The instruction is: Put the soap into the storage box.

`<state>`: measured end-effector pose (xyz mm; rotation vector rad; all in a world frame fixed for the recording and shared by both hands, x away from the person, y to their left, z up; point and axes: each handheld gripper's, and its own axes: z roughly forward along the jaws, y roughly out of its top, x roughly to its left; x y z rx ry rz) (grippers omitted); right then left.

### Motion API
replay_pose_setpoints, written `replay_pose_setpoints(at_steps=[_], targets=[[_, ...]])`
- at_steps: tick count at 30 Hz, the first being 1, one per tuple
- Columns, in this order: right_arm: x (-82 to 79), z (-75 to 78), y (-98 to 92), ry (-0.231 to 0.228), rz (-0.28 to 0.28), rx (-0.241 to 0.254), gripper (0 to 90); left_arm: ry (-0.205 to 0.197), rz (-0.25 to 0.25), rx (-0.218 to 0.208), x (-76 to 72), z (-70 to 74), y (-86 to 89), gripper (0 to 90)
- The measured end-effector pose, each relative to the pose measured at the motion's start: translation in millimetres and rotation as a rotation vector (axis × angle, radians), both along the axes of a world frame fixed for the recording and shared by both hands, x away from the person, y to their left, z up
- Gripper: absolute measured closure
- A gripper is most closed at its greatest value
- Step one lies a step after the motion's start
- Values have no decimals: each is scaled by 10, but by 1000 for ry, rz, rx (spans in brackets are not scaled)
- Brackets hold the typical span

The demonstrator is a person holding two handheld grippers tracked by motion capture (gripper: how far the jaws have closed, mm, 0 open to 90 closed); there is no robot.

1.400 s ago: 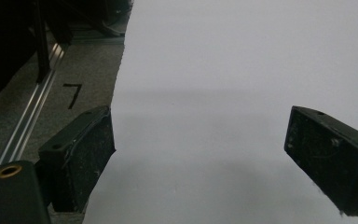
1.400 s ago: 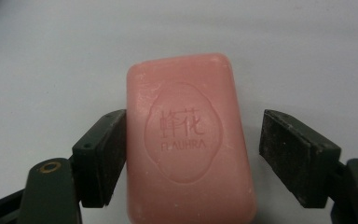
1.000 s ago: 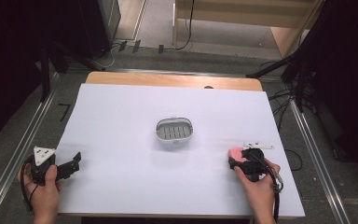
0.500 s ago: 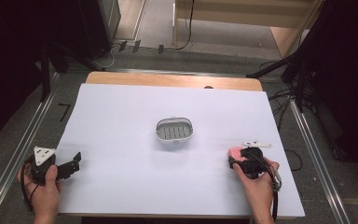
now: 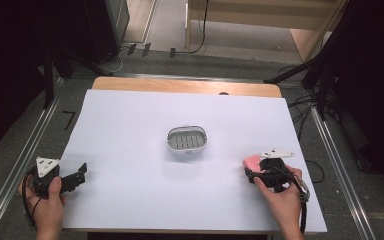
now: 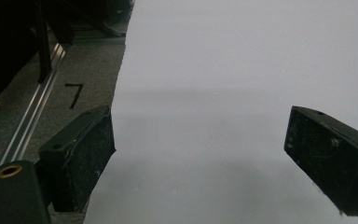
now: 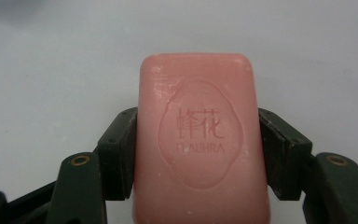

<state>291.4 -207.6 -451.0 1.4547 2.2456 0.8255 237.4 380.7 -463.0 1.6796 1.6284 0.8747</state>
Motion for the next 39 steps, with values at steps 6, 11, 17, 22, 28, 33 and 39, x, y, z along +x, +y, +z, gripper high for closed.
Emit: replay_pose_setpoints(at_steps=[6,11,17,22,28,33,39], targets=[[85,56,66,-19,104,3,387,1,-2,-1,0,1,4,89],[146,88,125,-24,145,-14,387,-1,-3,-11,0,-1,12,89],[233,140,203,-34,186,-16,387,-1,-3,-17,1,0,15,89],[356,192,258,-29,241,14,388,2,-3,-20,1,2,22,89],[428,244,340,-45,280,-16,387,3,-3,-20,1,2,23,89],[481,281,397,-57,312,-28,387,2,-3,-22,2,1,23,89],[541,292,461,-71,350,-38,387,1,-3,-23,3,0,23,89]])
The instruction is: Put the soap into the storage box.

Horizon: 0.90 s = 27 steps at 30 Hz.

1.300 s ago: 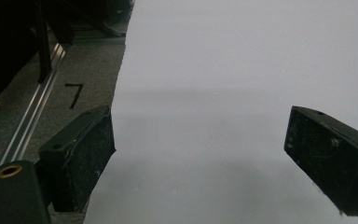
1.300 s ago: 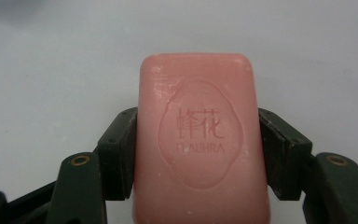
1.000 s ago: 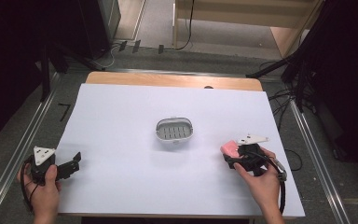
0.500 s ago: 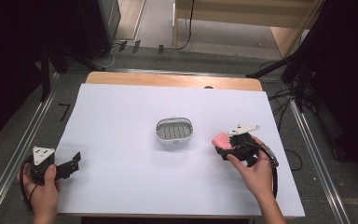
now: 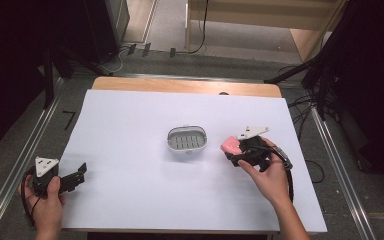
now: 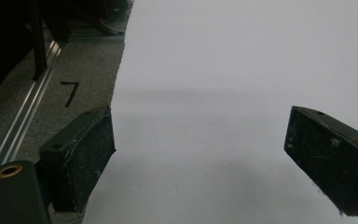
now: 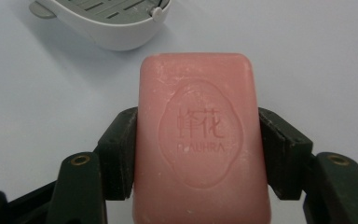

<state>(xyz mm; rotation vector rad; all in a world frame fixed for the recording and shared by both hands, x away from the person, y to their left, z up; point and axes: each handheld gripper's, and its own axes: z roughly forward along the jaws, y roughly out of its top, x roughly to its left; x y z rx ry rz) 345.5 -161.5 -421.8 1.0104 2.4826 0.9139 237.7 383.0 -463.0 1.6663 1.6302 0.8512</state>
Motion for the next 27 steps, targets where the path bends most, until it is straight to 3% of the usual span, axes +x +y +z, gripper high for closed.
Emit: replay_pose_setpoints(at_steps=[12,27], targets=[[75,37,103,-37,66,-4,388,-1,-1,-2,1,0,1,89],[144,128,204,-50,131,43,387,0,-1,-1,1,0,2,89]])
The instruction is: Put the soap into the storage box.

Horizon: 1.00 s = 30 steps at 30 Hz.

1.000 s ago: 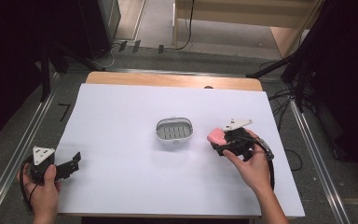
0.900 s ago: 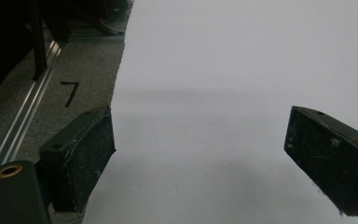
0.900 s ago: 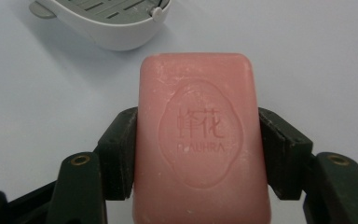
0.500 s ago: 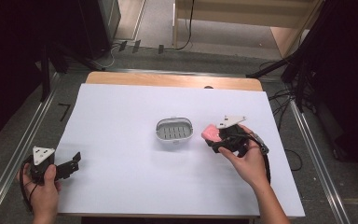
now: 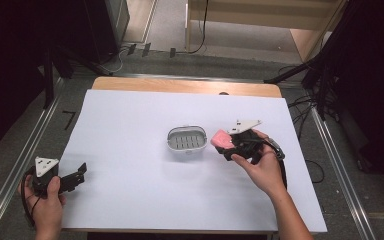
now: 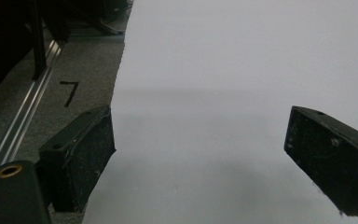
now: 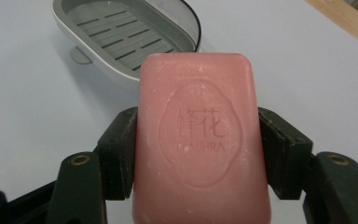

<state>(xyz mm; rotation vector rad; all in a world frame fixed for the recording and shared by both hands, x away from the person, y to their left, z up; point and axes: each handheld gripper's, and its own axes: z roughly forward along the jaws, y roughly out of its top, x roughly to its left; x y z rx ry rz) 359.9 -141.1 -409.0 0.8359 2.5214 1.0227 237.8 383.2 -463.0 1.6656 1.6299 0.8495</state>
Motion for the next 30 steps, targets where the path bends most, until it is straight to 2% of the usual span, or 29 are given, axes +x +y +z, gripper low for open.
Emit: replay_pose_setpoints(at_steps=[3,5,11,23,30], targets=[[15,19,21,8,11,9,387,1,-1,1,0,0,1,89],[35,34,44,-2,30,15,388,0,0,0,0,0,0,89],[60,41,96,-19,61,-15,387,0,-1,0,0,0,0,89],[131,90,188,-46,118,-8,387,1,0,-4,3,-1,4,89],[181,112,265,-67,172,-19,387,0,0,-4,3,-1,4,89]])
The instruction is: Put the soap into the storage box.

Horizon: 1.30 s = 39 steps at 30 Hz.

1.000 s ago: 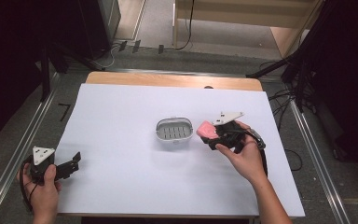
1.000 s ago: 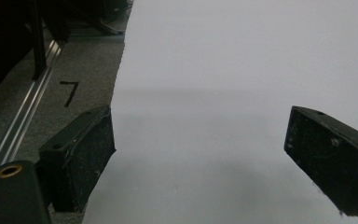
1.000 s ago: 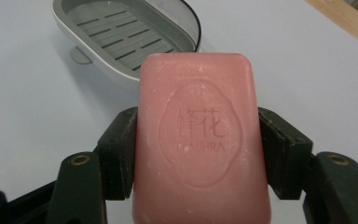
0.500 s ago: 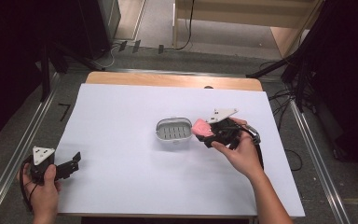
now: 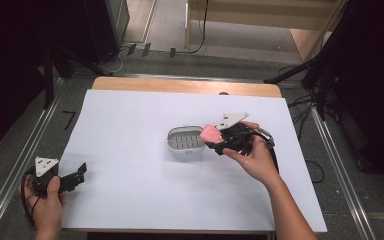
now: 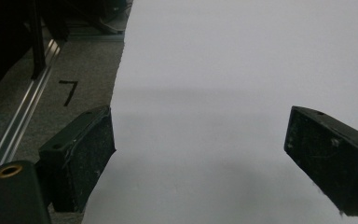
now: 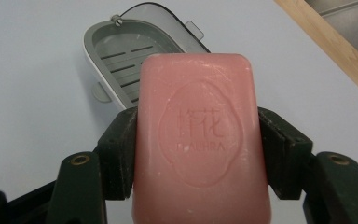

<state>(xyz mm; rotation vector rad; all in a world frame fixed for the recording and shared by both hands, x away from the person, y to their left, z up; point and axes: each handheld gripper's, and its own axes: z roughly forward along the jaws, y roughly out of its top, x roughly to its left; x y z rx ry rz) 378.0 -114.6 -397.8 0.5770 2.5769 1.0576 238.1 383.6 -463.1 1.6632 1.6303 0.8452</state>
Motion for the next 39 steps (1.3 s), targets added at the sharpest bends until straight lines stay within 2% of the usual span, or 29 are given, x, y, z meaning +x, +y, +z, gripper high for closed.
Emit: replay_pose_setpoints(at_steps=[12,22,31,39], targets=[[104,27,156,-24,122,-29,387,2,0,-2,0,1,3,89],[171,-11,251,-23,178,-35,387,2,-2,-5,1,0,6,89],[242,-17,357,-12,232,-8,387,5,0,-7,3,1,7,89],[274,-68,486,-4,274,-30,387,4,0,-8,4,0,8,89]])
